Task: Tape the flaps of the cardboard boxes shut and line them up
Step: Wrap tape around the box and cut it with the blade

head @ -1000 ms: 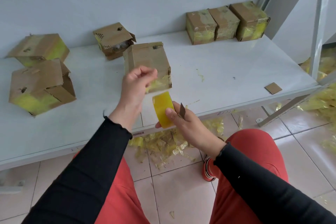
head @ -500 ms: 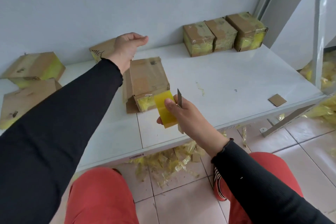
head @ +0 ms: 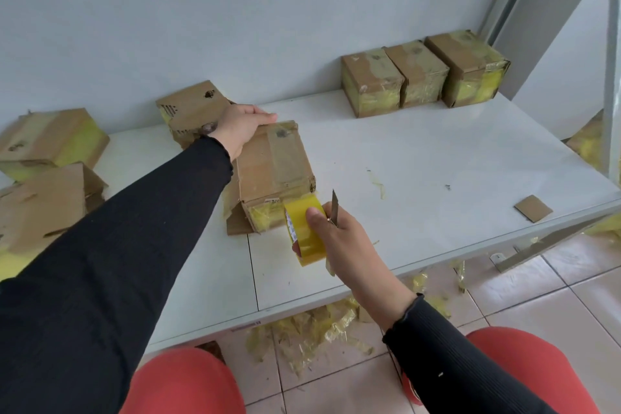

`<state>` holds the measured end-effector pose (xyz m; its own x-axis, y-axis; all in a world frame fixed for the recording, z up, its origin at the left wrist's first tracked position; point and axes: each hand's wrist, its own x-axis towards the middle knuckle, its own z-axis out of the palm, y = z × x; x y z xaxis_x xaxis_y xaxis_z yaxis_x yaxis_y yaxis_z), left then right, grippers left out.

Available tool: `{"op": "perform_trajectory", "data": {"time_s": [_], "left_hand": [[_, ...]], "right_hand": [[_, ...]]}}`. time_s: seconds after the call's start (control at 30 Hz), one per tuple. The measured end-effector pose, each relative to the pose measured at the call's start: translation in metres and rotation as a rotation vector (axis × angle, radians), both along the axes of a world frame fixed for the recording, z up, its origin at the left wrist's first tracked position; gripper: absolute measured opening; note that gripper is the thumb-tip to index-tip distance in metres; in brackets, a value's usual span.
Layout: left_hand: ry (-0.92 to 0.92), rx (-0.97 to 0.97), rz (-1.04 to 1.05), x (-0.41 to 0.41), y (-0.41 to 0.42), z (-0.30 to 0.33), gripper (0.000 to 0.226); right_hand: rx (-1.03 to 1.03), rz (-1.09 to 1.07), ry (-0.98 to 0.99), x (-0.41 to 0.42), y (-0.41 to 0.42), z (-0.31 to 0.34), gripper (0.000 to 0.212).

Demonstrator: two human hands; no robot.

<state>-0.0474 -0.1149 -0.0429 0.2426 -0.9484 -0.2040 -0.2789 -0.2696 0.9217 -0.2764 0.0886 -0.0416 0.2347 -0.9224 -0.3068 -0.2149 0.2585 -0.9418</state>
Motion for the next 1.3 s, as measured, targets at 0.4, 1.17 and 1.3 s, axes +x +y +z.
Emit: {"op": "perform_trajectory", "data": {"time_s": [0.4, 1.17, 1.3], "left_hand": [[-0.453, 0.360, -0.094, 0.002, -0.019, 0.016, 0.025], [-0.948, -0.203, -0.337, -0.045, 0.033, 0.024, 0.080], [-0.892, -0.057, -0.519, -0.065, 0.083, 0.007, 0.112]], "right_hand": [[0.001, 0.004, -0.028, 0.004, -0.003, -0.013, 0.026], [-0.103, 0.018, 0.007, -0.005, -0.002, -0.022, 0.041], [-0.110, 0.006, -0.001, -0.005, -0.001, -0.022, 0.042]]}}
